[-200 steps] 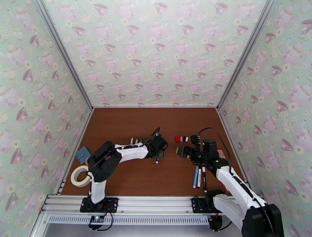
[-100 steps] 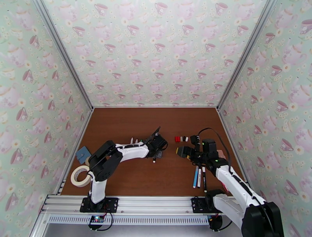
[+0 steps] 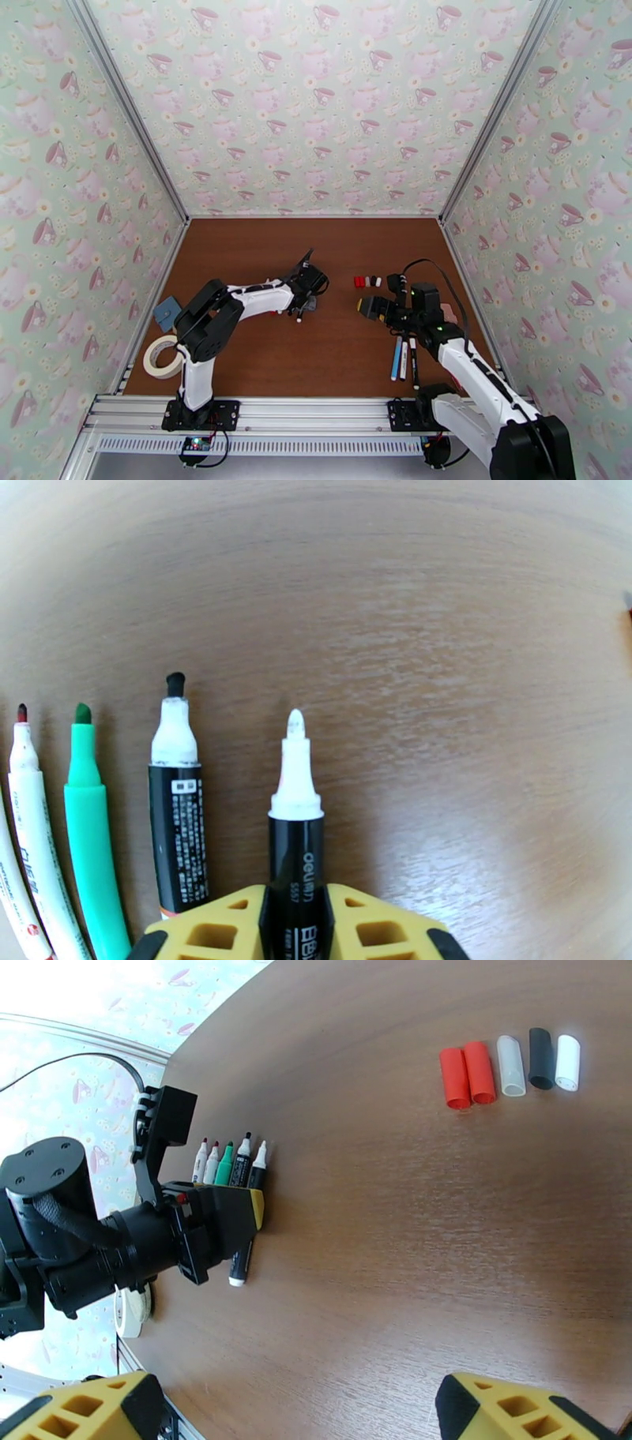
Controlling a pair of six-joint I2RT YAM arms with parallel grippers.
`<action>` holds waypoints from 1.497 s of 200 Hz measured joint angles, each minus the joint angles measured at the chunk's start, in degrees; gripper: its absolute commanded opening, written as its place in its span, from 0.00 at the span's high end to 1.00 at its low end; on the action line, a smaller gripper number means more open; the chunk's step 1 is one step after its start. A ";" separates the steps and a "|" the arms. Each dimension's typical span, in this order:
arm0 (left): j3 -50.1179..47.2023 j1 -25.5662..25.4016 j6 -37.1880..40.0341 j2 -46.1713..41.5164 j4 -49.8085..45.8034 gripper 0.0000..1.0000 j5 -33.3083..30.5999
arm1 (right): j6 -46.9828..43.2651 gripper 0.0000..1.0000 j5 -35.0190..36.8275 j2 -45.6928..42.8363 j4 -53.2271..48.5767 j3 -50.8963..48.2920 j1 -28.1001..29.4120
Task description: Open the pen caps
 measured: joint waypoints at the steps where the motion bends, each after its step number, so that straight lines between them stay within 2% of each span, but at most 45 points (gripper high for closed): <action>1: 0.00 0.00 0.07 0.00 -0.02 0.80 0.00 | 0.00 0.03 0.00 -0.04 0.00 -0.02 0.00; 65: 0.52 0.48 1.79 0.00 -0.68 0.77 -1.18 | 0.37 0.03 0.07 -0.17 0.04 -0.35 0.00; 131: 1.73 0.90 2.86 -0.13 -0.85 0.60 -1.01 | 0.37 0.03 0.20 0.15 -0.02 -0.33 0.00; 181: 1.18 0.90 2.84 -3.74 -0.66 0.52 -0.70 | 0.15 0.04 1.25 3.52 -0.63 1.05 0.00; 216: -0.48 0.90 3.23 -10.23 0.28 0.35 1.90 | 0.17 0.07 3.30 3.91 -1.64 2.60 0.00; 228: -1.07 0.90 3.28 -12.48 1.51 0.26 3.21 | 0.22 0.09 4.81 3.91 -2.54 3.19 0.00; 254: -4.09 0.90 3.50 -17.86 5.79 0.01 7.63 | 0.31 0.12 8.11 3.78 -5.01 3.67 0.00; 299: -12.35 0.31 4.28 -25.14 15.28 0.00 15.80 | 1.20 0.24 16.37 0.90 -11.26 3.69 0.00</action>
